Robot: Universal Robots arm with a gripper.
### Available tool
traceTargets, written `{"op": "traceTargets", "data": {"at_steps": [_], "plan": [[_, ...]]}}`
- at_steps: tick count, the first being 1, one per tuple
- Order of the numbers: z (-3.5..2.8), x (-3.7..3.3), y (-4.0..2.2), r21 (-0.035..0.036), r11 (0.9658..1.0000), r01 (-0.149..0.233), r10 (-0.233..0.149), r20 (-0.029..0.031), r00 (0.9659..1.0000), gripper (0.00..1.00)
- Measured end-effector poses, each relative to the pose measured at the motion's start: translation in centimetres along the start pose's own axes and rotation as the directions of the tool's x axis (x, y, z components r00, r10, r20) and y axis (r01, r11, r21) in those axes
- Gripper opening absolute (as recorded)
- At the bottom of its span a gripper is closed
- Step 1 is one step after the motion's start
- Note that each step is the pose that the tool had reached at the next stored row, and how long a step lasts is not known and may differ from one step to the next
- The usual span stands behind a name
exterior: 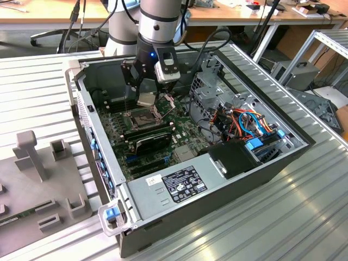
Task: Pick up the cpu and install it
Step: 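Place the cpu into insertion slot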
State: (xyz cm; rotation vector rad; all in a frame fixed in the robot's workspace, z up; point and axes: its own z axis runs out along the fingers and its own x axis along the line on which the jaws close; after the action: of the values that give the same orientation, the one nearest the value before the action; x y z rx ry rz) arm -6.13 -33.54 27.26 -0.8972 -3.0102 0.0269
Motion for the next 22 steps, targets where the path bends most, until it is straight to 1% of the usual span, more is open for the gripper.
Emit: {"op": "traceTargets", "data": {"at_steps": [1,2,3,6,8,9,11,22], "plan": [[0.01,0.0,0.0,0.0001,0.9996,-0.027,0.027,-0.0005,0.9996,0.55],[0.01,0.0,0.0,0.0003,0.9983,-0.058,0.058,-0.001,0.9983,0.55],[0.01,0.0,0.0,0.0005,0.997,-0.077,0.077,-0.0013,0.997,0.55],[0.02,0.0,0.0,0.0007,0.9933,-0.115,0.115,-0.0019,0.9933,0.55],[0.02,0.0,0.0,0.0008,0.9898,-0.142,0.142,-0.0023,0.9898,0.55],[0.02,0.0,0.0,0.001,0.9856,-0.169,0.169,-0.0028,0.9856,0.55],[0.02,0.0,0.0,0.0012,0.9806,-0.196,0.196,-0.0032,0.9806,0.55],[0.02,0.0,0.0,0.0012,0.98,-0.199,0.199,-0.0033,0.98,0.55]]}}
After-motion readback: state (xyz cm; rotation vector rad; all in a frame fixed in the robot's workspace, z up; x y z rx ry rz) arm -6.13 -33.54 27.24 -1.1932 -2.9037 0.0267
